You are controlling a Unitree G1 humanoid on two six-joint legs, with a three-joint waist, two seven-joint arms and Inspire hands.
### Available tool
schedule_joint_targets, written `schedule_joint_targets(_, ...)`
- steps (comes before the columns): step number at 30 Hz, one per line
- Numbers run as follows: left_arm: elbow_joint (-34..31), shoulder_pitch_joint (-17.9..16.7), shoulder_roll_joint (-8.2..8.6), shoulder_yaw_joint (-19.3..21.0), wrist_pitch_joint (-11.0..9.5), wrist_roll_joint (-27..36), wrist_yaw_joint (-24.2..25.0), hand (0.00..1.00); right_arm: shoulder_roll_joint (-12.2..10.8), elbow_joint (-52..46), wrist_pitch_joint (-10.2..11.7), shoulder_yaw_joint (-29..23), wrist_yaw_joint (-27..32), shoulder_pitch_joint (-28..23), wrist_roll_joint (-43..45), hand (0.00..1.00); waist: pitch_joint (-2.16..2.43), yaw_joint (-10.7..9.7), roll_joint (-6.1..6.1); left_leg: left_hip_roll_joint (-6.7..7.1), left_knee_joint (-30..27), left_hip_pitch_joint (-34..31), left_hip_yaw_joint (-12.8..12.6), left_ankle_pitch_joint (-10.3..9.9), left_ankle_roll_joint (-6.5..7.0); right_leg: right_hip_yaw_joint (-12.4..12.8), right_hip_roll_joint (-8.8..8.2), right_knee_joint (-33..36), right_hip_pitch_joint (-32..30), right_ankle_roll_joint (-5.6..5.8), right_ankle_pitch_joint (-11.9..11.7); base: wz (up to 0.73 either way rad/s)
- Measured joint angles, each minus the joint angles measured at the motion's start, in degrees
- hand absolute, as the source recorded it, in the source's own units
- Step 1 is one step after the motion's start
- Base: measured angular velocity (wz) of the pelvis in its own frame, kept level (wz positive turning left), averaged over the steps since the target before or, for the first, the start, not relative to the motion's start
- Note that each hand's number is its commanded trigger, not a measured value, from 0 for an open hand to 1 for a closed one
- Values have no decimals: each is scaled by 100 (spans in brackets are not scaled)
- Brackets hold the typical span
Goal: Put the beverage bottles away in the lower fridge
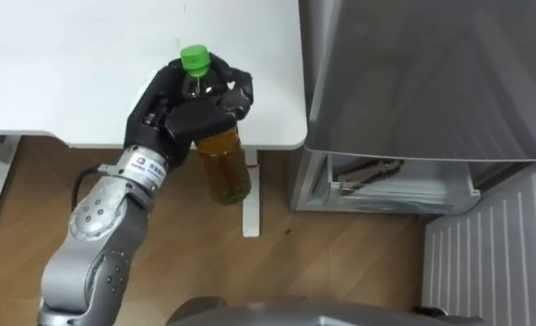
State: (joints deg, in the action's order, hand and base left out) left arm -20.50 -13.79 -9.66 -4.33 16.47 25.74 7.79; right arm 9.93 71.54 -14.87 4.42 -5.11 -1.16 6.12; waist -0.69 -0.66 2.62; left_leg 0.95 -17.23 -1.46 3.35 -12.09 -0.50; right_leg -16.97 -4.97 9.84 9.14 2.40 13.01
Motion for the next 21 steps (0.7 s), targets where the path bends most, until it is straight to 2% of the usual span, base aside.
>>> schedule_joint_targets(4, 476, 0, 5, -176, 0, -1, 48, 100, 39, -32, 5, 107, 16, 10, -117, 0, 16, 87, -35, -13, -25, 5, 2, -1, -1, -30, 7, 24, 0, -2, -1, 2)
schedule_joint_targets(6, 721, 0, 11, -311, 0, -40, 119, 100, 63, -32, 19, 119, 6, 46, -110, 0, -4, 127, -62, -24, -28, -9, 2, -5, -2, -33, 9, 79, -20, -4, 0, 0)
schedule_joint_targets(10, 777, -1, 15, -409, 0, -176, 183, 100, 87, -37, 99, 215, -11, 92, 42, 0, -7, 137, -56, -19, -38, -39, -5, 1, 1, -22, 4, 80, -52, 1, 16, -1)
schedule_joint_targets(13, 777, 0, 19, -406, -1, -284, 184, 100, 88, -275, 119, 221, -20, 98, 301, 0, 18, 184, -15, -19, -30, -49, -21, 12, 1, 17, 3, 94, -90, 0, 15, -4)
schedule_joint_targets(15, 778, 0, -4, -402, -7, -302, 184, 100, 86, -442, 256, 232, 18, 117, 306, 0, 49, 218, 45, -19, -68, -82, -18, 14, 1, 4, 4, 90, -111, -2, 13, 0)
schedule_joint_targets(21, 1080, 5, -17, -407, -85, -304, 80, 100, 74, -1007, 622, 517, 118, 244, 333, 0, 40, 258, 68, -20, -77, -85, -2, 12, -1, -45, 4, 91, -98, -6, 9, 3)
